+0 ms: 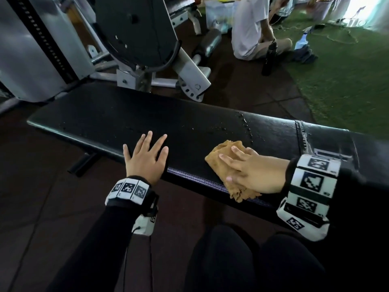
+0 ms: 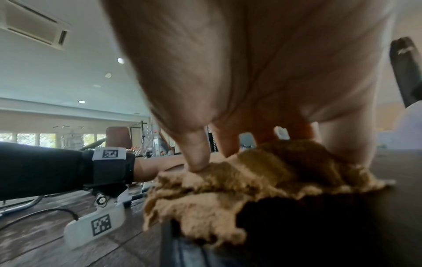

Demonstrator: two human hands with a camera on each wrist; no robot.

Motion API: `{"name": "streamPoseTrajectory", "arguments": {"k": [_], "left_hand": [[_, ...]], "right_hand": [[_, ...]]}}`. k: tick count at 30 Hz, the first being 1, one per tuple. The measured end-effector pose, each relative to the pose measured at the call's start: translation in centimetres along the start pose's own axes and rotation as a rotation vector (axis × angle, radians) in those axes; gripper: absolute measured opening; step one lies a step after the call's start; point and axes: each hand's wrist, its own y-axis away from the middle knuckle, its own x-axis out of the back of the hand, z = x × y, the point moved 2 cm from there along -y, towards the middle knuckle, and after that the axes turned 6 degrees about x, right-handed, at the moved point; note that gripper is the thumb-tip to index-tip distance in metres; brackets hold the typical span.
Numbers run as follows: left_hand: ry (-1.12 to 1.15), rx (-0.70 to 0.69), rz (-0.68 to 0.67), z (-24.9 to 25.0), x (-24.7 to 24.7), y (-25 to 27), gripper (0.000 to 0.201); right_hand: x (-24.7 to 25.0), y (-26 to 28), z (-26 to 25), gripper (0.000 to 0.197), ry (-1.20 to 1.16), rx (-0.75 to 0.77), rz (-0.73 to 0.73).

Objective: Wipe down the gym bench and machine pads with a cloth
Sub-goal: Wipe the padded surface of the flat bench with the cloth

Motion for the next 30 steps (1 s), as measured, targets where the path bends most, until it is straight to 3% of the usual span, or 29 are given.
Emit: {"name": "streamPoseTrajectory", "arguments": {"k": [5,12,15,20,25,30], "left_hand": [[0.005,0.007,0.029,0.0,-0.2,-0.2,0.048],[0.004,0.009,0.057,-0.3,-0.4,-0.2,0.049],[0.021,0.013,0.070,-0.1,-0.3,-0.2,0.051],[0.019,0.014,0.099,0.0,-0.3,-0.2,0.054],[0.033,0.017,0.113,0.2,-0.3,-0.1,0.053],[0.026,0.018,0.099,0.1,-0.2,-0.2,0.054]], "right_hand": [[2.9,-3.8,-1.4,0.060,0.038,-0.034,-0.104],[9.1,-11.6,2.2,0.060,0.052,-0.064,0.004],[10.1,-11.6,6.8,0.059,-0.032,-0.156,0.069],[7.4,-7.5,11.8,0.063,0.030,-0.213,-0.029],[4.3,-3.9,6.3,0.072,0.021,-0.143,-0.118],[4.4,-6.6,0.6,0.071,0.111,-0.051,-0.113]]}}
